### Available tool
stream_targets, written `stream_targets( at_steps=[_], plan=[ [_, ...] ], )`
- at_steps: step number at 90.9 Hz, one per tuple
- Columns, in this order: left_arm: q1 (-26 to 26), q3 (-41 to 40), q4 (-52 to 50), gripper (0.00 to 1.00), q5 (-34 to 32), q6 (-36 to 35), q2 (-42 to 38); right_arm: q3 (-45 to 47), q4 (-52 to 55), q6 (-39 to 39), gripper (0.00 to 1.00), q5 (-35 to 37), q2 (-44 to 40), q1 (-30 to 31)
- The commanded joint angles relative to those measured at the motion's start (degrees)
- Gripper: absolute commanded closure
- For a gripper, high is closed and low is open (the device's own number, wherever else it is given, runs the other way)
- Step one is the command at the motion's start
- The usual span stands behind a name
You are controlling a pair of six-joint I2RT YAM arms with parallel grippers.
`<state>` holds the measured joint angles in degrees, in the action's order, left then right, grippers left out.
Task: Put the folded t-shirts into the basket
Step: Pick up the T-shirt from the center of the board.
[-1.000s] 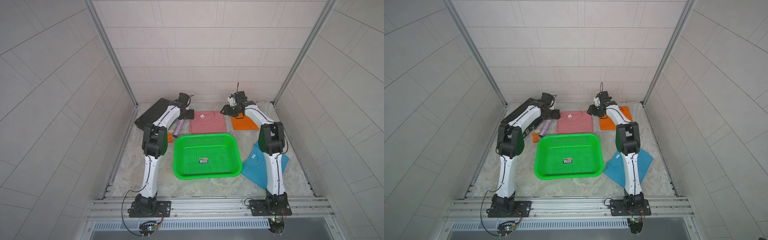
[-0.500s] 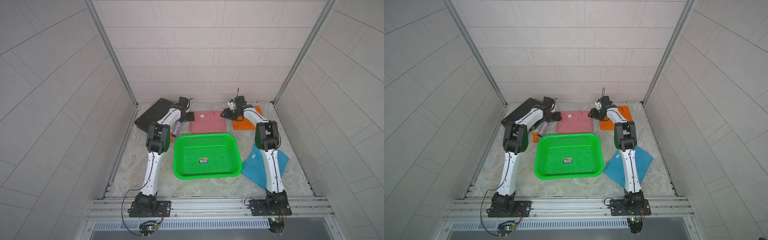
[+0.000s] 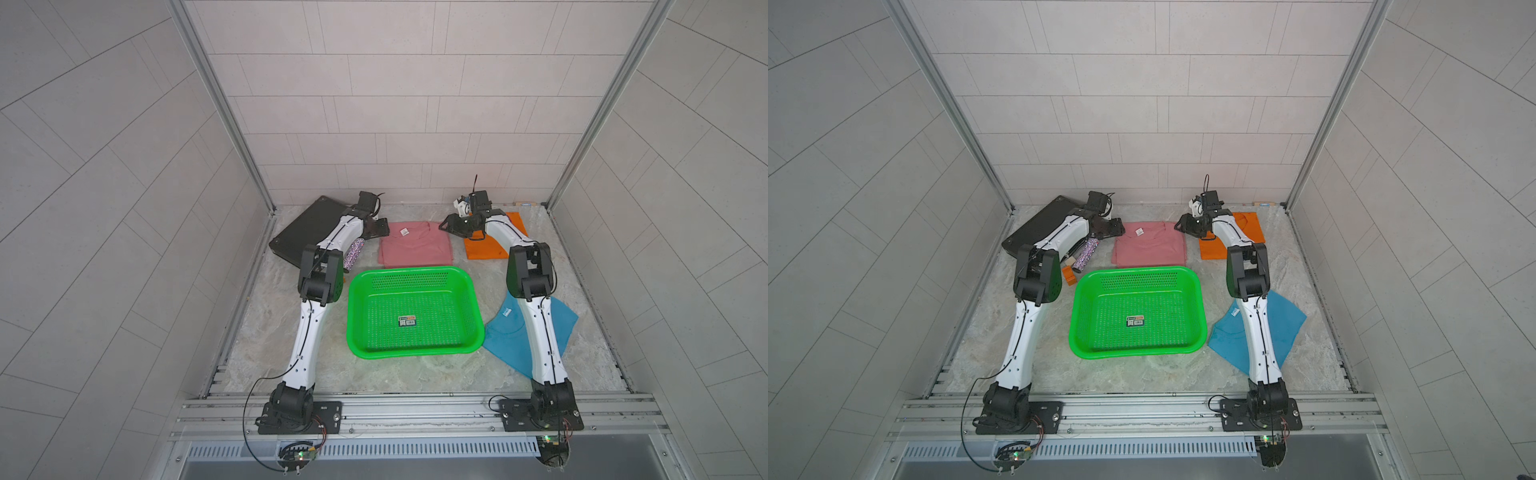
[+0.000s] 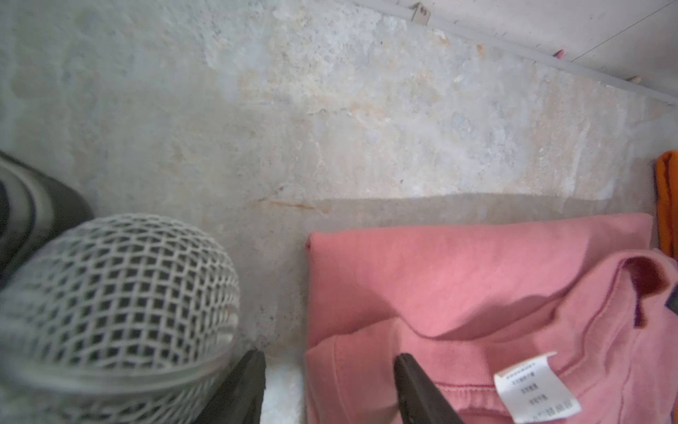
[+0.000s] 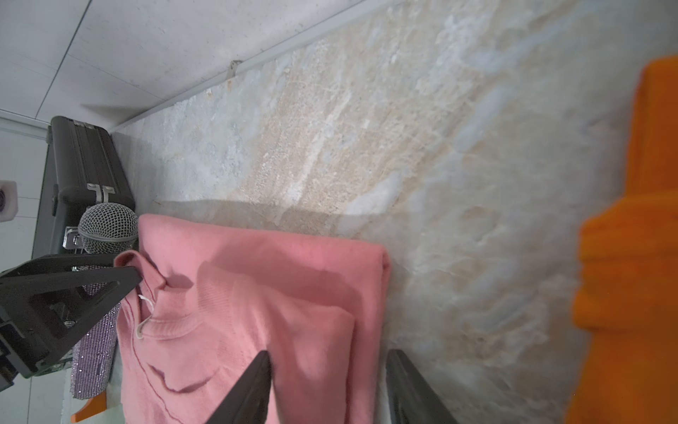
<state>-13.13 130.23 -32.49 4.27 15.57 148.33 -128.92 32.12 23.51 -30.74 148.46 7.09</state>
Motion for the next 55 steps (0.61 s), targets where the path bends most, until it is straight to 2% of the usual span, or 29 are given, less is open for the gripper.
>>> stream_targets(
  at_steps=[1, 21, 27, 41, 55],
  plan=[
    [0.3, 2.42, -2.62, 0.46, 0.0, 1.15, 2.8, -1.25, 0.54, 1.57, 0.49, -0.08, 3.34, -0.23],
    [0.33, 3.76, -2.34, 0.56, 3.21, 2.61, 4.02, -2.7, -1.17, 3.78, 0.57, -3.67, 5.36, -0.35],
    [0.33, 3.65, -2.16, 0.64, 4.44, 3.23, 4.27, -2.65, -1.86, 4.13, 0.61, -5.15, 5.74, -0.4],
    [0.49, 3.64, -1.52, 0.91, 6.96, 3.86, 4.38, -2.56, -3.29, 4.42, 0.78, -8.05, 5.58, -0.4],
    [0.41, 3.62, -0.73, 1.0, 10.75, 3.8, 3.89, -2.01, -5.31, 4.61, 0.84, -10.01, 3.8, -0.47]
  ],
)
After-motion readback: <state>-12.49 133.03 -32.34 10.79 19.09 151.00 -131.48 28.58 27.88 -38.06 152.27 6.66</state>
